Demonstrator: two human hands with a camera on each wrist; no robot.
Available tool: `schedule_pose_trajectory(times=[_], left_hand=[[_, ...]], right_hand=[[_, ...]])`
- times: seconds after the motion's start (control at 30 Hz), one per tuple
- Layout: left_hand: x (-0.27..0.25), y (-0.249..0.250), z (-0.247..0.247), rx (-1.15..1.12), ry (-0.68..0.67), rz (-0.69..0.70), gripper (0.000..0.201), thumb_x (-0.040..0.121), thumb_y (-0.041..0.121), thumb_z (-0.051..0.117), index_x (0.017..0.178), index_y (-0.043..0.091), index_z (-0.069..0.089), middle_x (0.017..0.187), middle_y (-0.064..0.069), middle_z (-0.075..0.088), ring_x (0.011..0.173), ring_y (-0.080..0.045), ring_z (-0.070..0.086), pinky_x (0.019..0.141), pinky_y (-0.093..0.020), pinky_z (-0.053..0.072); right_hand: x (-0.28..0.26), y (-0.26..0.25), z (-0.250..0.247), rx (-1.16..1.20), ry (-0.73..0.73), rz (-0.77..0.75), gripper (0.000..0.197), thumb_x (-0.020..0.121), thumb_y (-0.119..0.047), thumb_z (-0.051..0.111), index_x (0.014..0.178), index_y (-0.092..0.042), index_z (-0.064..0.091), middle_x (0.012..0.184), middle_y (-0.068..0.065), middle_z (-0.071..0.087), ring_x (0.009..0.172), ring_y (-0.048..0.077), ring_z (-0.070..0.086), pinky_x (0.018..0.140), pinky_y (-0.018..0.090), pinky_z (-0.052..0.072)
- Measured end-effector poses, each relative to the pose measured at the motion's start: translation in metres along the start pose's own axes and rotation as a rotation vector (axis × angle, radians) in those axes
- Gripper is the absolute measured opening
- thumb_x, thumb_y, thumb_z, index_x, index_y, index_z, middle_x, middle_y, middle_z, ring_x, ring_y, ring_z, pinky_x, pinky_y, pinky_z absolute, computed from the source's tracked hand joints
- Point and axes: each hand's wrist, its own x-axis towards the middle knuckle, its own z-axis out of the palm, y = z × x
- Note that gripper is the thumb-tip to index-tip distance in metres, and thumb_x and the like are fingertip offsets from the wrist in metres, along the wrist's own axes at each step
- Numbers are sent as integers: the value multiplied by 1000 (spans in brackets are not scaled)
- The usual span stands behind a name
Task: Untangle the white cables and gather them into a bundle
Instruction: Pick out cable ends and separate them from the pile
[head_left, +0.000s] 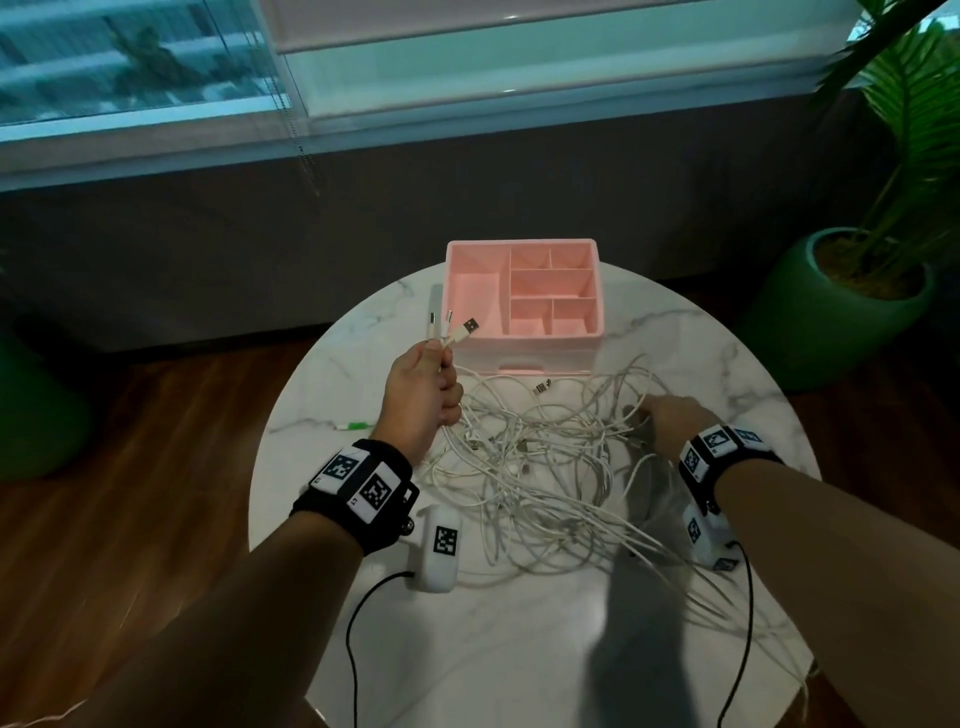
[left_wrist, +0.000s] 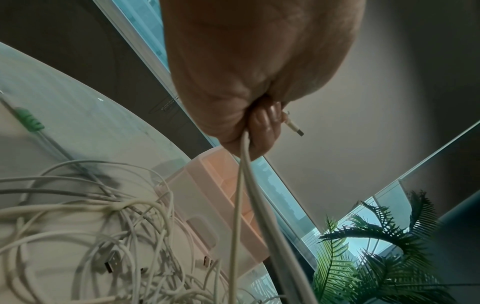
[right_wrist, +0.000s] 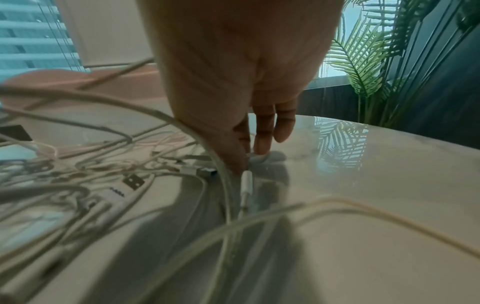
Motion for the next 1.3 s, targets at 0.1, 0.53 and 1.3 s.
schedule_pose_trajectory(times=[0.1, 0.53, 1.3], left_hand=[[-1, 2, 0, 9, -1, 11, 33, 109, 16, 32, 79, 15, 45, 56, 5, 30, 44, -8, 21, 40, -16, 18], [-13, 25, 18, -73, -88, 4, 27, 101, 18, 40, 74, 20, 39, 60, 3, 25, 45, -9, 18, 41, -20, 14], [-45, 3, 34, -161, -195, -172, 29, 109, 29, 40, 92, 11, 55, 59, 4, 31, 45, -8, 25, 39, -20, 21]], right_hand=[[-11, 3, -7, 97, -9, 22, 30, 82, -32, 69, 101, -30, 45, 94, 7, 67, 85, 31, 65, 75, 38, 54], [-45, 0, -193, 443, 521, 76, 9, 93, -17, 57, 91, -14, 65, 92, 11, 65, 88, 29, 61, 76, 32, 43], [-129, -159, -138, 871, 251, -350, 20, 95, -7, 55, 88, -26, 52, 70, 1, 59, 61, 16, 53, 57, 34, 45]])
